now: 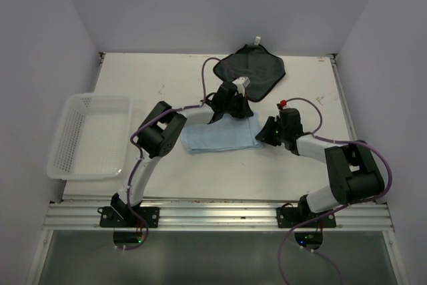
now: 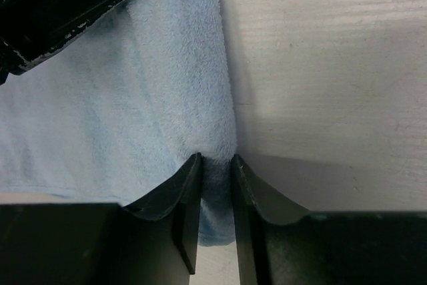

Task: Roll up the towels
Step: Roll the towel

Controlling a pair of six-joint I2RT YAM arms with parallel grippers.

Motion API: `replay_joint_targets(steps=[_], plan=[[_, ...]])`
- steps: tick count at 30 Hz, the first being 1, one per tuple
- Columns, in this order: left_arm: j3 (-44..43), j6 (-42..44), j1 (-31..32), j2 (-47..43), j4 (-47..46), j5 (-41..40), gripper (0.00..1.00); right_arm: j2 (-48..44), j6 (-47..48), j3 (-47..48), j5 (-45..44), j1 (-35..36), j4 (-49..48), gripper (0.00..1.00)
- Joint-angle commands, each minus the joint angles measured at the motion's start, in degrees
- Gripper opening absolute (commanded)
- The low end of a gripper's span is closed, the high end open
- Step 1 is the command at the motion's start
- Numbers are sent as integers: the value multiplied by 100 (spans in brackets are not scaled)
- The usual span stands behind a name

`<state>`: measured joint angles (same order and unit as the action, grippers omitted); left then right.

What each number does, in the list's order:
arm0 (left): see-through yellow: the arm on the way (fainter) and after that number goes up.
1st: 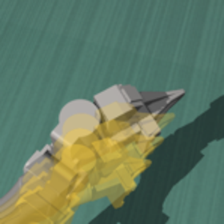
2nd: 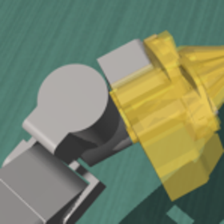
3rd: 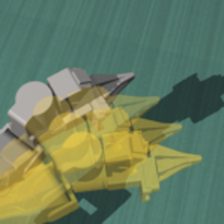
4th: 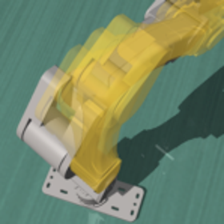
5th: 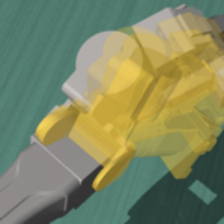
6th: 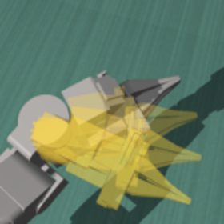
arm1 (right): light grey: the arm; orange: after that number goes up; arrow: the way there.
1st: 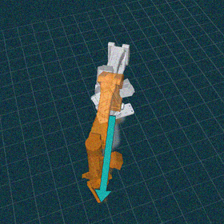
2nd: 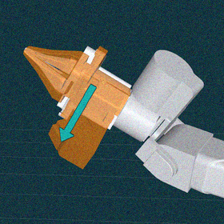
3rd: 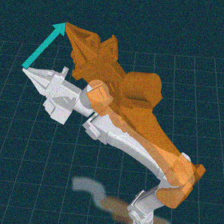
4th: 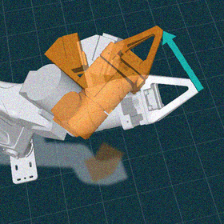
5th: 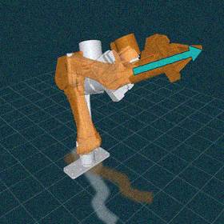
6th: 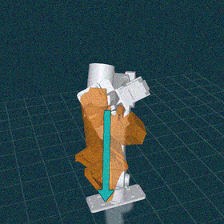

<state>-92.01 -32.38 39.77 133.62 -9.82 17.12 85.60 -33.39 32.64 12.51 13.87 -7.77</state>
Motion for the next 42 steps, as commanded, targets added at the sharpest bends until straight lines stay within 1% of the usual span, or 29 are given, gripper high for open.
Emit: replay_joint_targets(steps=[1,2,3,7,9,10,11,13,16,17,19,20,26,27,28,35,38,42], plan=[[104,92,-66,-73,165,-376,0,97,78,-214,-240,63,153,24],[104,92,-66,-73,191,-403,0,71,78,-215,-258,63,162,22],[104,92,-66,-82,200,-412,0,44,95,-223,-276,63,179,16],[-10,92,-66,-91,331,-447,0,-131,209,-188,-468,98,390,3],[-72,92,-66,-82,385,-464,6,-193,254,-144,-565,142,460,0],[-124,92,-57,-82,454,-456,10,-219,297,-136,-601,186,530,0],[-142,100,-66,-91,473,-482,18,-263,324,-92,-688,221,574,0],[-151,109,-57,-134,516,-473,21,-290,385,-48,-811,326,706,0],[-142,144,-66,-213,552,-491,29,-360,482,119,-1092,546,978,0],[-142,170,-66,-222,561,-456,30,-395,500,180,-1380,634,1092,0],[-177,214,-57,-284,648,-447,33,-439,552,286,-1645,827,1365,0],[-186,223,-48,-319,666,-447,37,-430,544,391,-1795,950,1453,0],[-291,320,-66,-609,946,-517,48,-439,535,568,-2297,1039,1823,0],[-326,320,-66,-627,973,-526,49,-439,544,576,-2323,1039,1823,0],[-396,320,-66,-679,1261,-535,51,-448,552,585,-2358,1030,1858,0],[-353,128,-101,-1092,1501,-369,58,-422,579,638,-2447,1039,1893,0],[-248,-92,-110,-1268,1352,-141,59,-413,535,612,-2455,1039,1858,0],[-195,-391,-110,-1286,1115,141,61,-404,535,585,-2490,1057,1832,0]])
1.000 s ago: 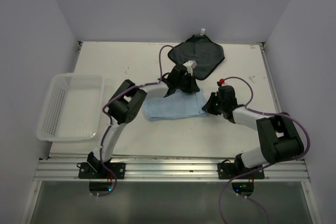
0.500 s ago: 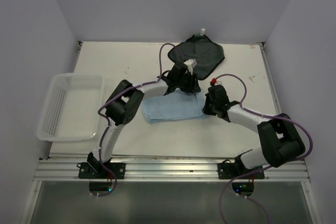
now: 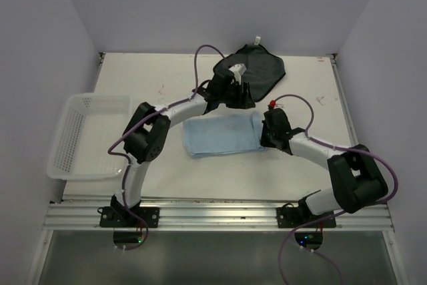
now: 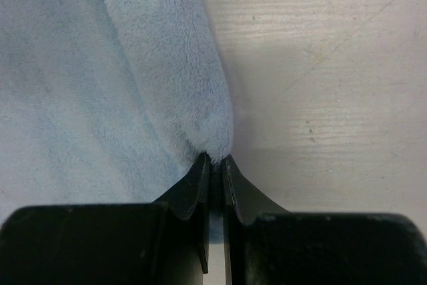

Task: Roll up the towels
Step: Roll the towel

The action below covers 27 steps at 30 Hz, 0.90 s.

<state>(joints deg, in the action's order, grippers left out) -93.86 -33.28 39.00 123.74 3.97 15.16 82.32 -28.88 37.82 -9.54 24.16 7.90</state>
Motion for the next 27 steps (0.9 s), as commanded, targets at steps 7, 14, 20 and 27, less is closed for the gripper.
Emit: replay_joint_targets(steps=[7,14,20,27], plan=[[61,-1153,37,9,-1011,945,62,-24,32,50,-303,18,185,0],[79,-1357,72,264,-1162,972,62,20,14,41,-294,27,142,0],[70,-1278,134,519,-1065,875,61,82,-30,6,-250,27,80,0],[-70,-1357,134,835,-1136,972,61,47,-21,-12,-312,36,106,0]])
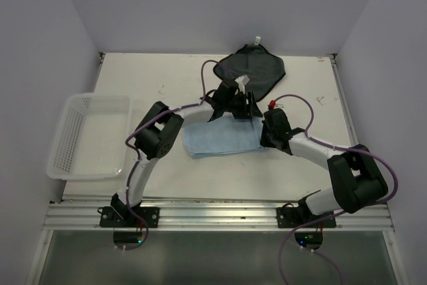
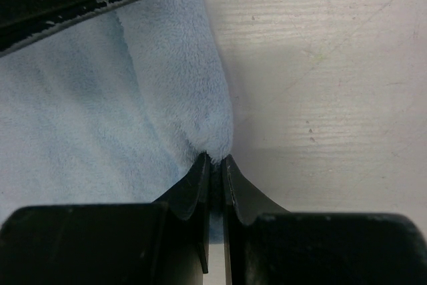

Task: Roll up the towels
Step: Roll the towel

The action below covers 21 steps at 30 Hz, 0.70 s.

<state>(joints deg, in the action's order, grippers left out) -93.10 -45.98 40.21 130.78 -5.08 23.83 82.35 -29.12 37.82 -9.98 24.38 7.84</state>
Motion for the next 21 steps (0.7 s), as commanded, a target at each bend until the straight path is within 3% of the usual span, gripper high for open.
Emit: replay_joint_targets(steps=[1,12,21], plan=[[-217,-26,14,167,-161,69,61,36,12,-29,-277,5,113,0],[-674,220,14,466,252,-72,61,97,56,-12,-382,102,121,0],[-507,519,14,53,358,-318,61,54,-6,-3,-583,181,95,0]])
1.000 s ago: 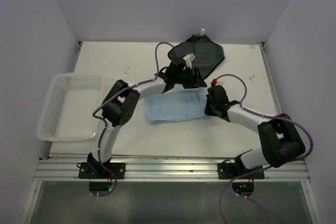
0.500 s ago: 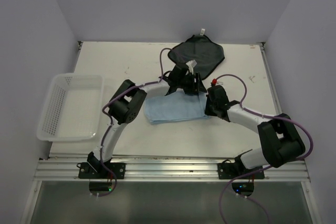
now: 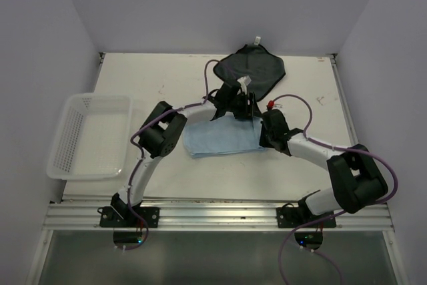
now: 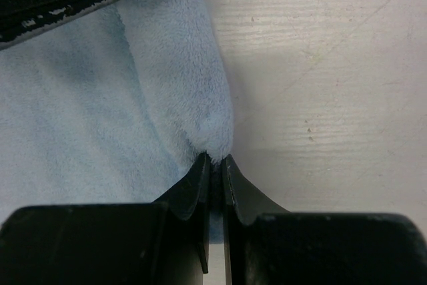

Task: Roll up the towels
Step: Roll the towel

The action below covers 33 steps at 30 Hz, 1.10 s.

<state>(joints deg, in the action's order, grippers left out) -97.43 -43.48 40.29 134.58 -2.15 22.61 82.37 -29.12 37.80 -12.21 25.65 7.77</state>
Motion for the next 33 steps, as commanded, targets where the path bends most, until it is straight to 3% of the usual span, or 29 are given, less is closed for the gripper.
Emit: replay_joint_targets(steps=[1,9,14,20,33], plan=[[-66,288,-4,-362,92,-248,61,51,12,25,-422,89,119,0],[66,727,-92,-969,584,-854,72,-1,144,341,-1266,449,646,0],[267,622,-302,-1241,340,-645,74,43,179,447,-1372,467,761,0],[382,-2,-233,-1163,-276,182,73,60,170,412,-1223,476,656,0],[269,-714,137,-504,-971,517,61,95,91,272,-1152,476,559,0]])
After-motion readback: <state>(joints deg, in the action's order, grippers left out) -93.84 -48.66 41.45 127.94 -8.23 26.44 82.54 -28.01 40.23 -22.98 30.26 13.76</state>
